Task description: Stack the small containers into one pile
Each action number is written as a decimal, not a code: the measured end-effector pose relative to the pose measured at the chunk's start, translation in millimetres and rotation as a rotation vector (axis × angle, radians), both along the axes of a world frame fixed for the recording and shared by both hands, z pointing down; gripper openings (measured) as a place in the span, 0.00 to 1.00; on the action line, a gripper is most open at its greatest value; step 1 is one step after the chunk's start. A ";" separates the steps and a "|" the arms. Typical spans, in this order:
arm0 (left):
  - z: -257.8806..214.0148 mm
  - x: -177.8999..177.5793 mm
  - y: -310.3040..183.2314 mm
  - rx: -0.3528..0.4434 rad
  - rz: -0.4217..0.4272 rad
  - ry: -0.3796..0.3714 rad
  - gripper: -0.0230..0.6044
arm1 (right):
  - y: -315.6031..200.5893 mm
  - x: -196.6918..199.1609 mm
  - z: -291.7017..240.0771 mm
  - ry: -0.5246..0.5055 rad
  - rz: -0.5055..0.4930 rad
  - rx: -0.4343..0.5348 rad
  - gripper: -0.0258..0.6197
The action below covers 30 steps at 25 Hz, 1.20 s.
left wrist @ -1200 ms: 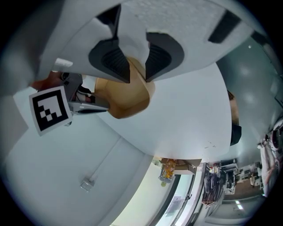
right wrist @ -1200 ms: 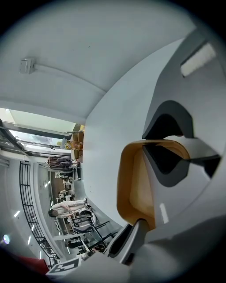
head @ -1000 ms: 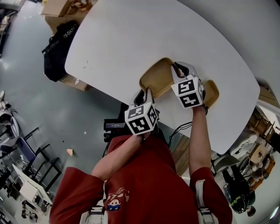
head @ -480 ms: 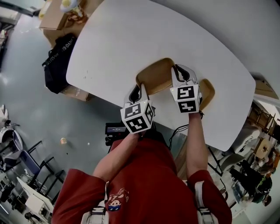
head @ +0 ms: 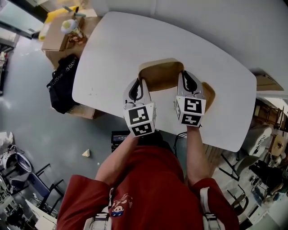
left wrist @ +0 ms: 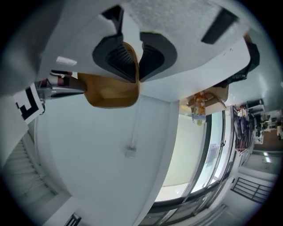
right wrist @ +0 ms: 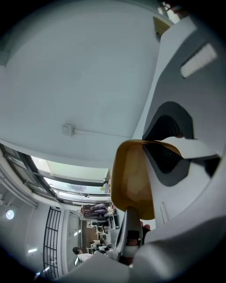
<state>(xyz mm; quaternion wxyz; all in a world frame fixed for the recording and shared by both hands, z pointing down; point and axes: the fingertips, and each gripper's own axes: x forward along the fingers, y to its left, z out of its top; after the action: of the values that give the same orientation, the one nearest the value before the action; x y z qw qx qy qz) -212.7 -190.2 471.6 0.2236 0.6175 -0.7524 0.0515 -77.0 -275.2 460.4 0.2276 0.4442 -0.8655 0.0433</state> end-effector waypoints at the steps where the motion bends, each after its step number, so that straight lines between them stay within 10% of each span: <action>1: -7.9 -0.3 -2.5 0.019 0.013 -0.023 0.08 | 1.2 2.0 -7.4 -0.014 0.017 0.017 0.08; 12: -74.6 -2.2 -11.2 0.230 0.183 -0.208 0.08 | 27.2 17.0 -65.3 -0.195 0.247 0.175 0.08; 30: -91.5 66.5 -41.1 0.296 0.454 -0.159 0.08 | 47.9 92.3 -83.5 -0.146 0.529 0.242 0.07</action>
<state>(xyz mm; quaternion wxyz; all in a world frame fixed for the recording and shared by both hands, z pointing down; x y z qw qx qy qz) -146.2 -231.3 380.1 0.0537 0.7903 -0.6092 0.0381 15.3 -227.3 376.8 0.0908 0.6740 -0.7325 0.0295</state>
